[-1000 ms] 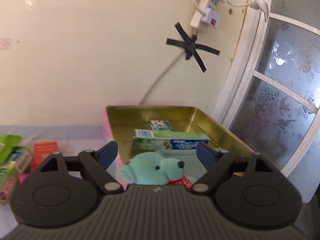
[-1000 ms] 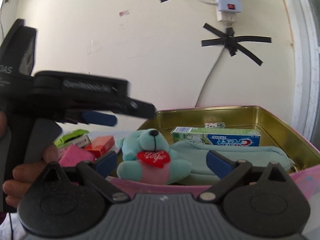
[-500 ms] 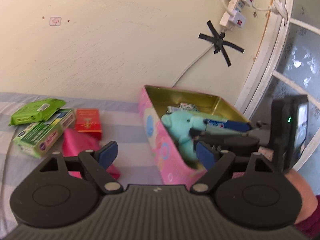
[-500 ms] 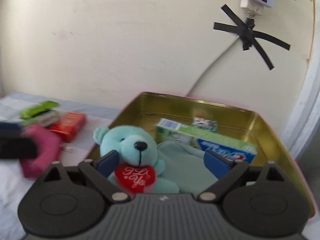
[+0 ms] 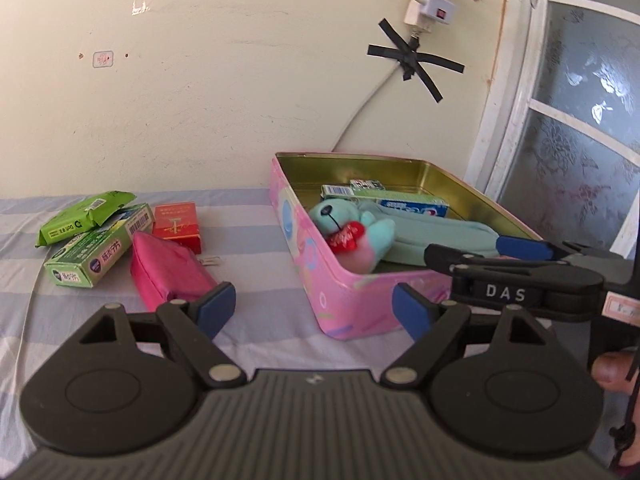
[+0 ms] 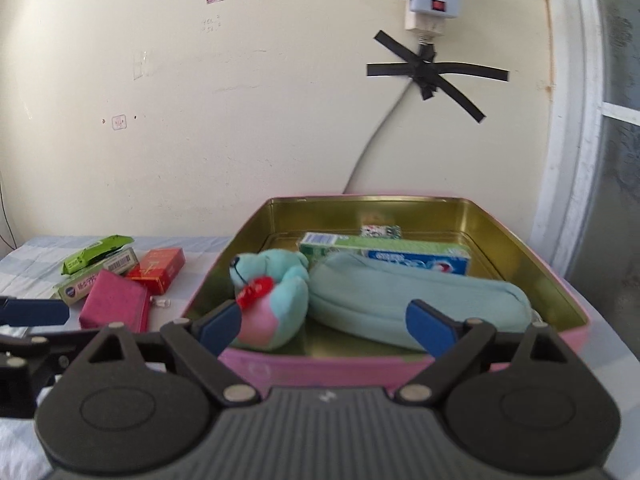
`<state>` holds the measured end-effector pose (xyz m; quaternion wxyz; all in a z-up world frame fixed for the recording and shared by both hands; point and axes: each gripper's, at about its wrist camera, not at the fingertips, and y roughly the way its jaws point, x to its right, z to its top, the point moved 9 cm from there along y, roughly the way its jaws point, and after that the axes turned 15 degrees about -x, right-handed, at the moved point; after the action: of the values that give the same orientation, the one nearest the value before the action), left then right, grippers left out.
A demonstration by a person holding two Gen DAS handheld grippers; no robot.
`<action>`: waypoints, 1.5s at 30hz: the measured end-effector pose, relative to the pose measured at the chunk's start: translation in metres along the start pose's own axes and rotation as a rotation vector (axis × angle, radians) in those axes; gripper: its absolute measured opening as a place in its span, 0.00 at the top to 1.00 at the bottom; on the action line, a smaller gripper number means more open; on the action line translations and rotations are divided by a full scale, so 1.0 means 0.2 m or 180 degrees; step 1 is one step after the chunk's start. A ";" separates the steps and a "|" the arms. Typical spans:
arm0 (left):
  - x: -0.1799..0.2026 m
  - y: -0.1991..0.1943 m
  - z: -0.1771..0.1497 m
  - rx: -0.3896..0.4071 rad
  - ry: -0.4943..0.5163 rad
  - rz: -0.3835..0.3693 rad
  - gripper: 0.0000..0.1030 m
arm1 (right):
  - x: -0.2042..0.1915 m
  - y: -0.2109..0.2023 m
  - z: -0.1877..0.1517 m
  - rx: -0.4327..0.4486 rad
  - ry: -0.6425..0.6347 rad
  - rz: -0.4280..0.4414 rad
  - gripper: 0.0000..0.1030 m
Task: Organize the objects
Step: 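Move the right gripper toward the pink pouch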
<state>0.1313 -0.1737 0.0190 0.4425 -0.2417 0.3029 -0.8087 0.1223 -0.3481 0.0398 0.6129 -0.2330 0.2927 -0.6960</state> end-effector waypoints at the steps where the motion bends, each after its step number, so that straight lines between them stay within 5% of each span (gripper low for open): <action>1: 0.00 -0.01 -0.01 0.0004 0.0014 0.0022 0.15 | 0.01 -0.02 -0.01 -0.0002 0.0018 -0.0008 0.10; 16: -0.10 -0.01 -0.19 -0.0065 0.0004 0.0460 0.13 | -0.01 -0.15 -0.21 0.0003 0.0123 0.0030 0.06; 39: -0.63 0.02 -0.26 -0.0072 -0.0351 0.1072 0.13 | -0.39 0.04 -0.37 -0.0375 -0.0314 0.0220 0.04; 45: -0.91 -0.02 -0.24 0.0020 -0.0764 0.1226 0.13 | -0.57 0.08 -0.38 -0.0452 -0.0477 0.0468 0.04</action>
<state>0.1866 -0.0012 -0.0347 0.6225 -0.2725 0.2861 -0.6756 0.0985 -0.2267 -0.0218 0.6643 -0.3052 0.3109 -0.6073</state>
